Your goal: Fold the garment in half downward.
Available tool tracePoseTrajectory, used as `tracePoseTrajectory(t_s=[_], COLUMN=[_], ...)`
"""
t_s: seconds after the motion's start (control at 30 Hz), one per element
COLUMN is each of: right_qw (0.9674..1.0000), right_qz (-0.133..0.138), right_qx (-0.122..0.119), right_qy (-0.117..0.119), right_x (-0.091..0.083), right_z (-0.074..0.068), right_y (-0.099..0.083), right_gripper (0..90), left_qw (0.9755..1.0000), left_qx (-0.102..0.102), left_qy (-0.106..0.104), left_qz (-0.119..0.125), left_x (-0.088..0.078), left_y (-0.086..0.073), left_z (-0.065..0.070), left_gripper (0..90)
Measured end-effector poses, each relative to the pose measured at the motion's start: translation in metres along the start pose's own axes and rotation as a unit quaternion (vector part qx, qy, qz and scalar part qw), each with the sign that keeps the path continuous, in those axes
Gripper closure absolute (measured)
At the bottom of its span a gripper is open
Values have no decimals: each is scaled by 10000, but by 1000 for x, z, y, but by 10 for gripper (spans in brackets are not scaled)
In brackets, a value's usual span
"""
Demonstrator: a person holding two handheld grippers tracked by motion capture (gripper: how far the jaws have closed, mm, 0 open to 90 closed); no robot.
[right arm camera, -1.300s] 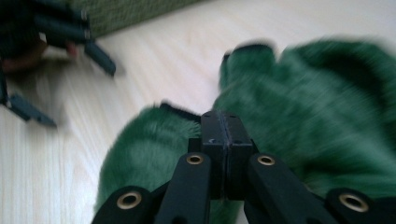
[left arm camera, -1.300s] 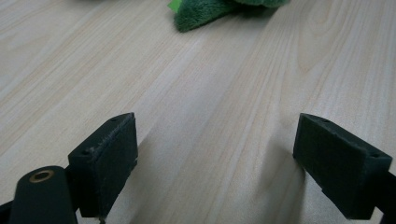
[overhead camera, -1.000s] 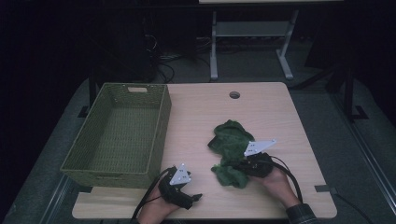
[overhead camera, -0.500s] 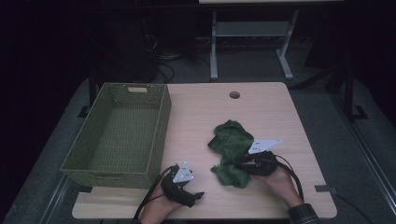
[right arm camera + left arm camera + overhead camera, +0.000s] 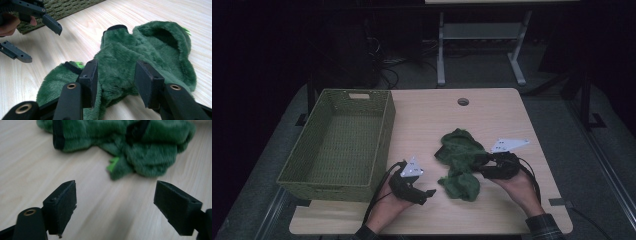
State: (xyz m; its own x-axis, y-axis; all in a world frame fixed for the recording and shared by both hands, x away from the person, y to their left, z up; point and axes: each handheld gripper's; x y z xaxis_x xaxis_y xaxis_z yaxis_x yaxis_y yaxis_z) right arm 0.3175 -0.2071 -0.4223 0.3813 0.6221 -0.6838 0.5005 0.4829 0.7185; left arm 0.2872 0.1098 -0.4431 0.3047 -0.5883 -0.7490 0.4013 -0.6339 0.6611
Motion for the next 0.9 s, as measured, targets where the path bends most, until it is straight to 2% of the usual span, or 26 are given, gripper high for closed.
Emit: tracePoseTrajectory(t_s=[0.07,0.13,0.17,0.2,0.27,0.33,0.47,0.53,0.63,0.73,0.8,0.9], right_qw=[10000,9998,9997,9995,9991,9986,9977,9975,9971,9968,9966,9964], right_qz=[10,66,94,100,81,139,6,53,-97,-58,-160,-168], right_qx=[35,172,173,232,259,362,516,541,566,593,607,629], right_qy=[-80,-110,-158,-183,-329,-367,-435,-450,-499,-541,-535,-537], right_x=[-2,-6,-7,-9,-10,-11,-4,0,8,12,16,20], right_z=[5,11,15,18,27,36,52,58,66,71,75,79], right_y=[2,5,5,5,8,10,14,15,18,22,25,28], right_gripper=[526,526,528,528,531,536,544,562,566,585,582,586], left_qw=[10000,10000,10000,9999,9998,9997,9994,9993,9990,9989,9989,9989], left_qx=[-11,-34,12,2,-88,-102,-170,-165,-207,-213,-236,-225], left_qy=[9,-3,47,111,87,136,190,219,267,304,312,327], left_qz=[78,93,53,112,170,173,217,239,293,294,266,240], left_x=[0,1,1,1,2,4,8,10,13,17,21,28], left_y=[7,13,17,21,29,35,46,52,61,70,76,82], left_z=[-3,-7,-9,-12,-18,-23,-34,-41,-52,-62,-68,-76], left_gripper=[206,239,245,245,291,297,346,384,414,443,449,471])
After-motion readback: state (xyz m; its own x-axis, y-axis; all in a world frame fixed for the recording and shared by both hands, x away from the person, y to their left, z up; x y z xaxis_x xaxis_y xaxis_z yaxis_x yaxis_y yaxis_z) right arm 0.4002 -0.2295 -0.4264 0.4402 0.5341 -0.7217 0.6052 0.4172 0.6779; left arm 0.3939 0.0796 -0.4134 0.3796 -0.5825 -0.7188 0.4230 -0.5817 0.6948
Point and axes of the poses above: each handheld gripper's, and its own axes: x roughly forward along the jaws, y roughly out of its top, z roughly to its right, and after that the axes turned 7 degrees about -z, right-handed
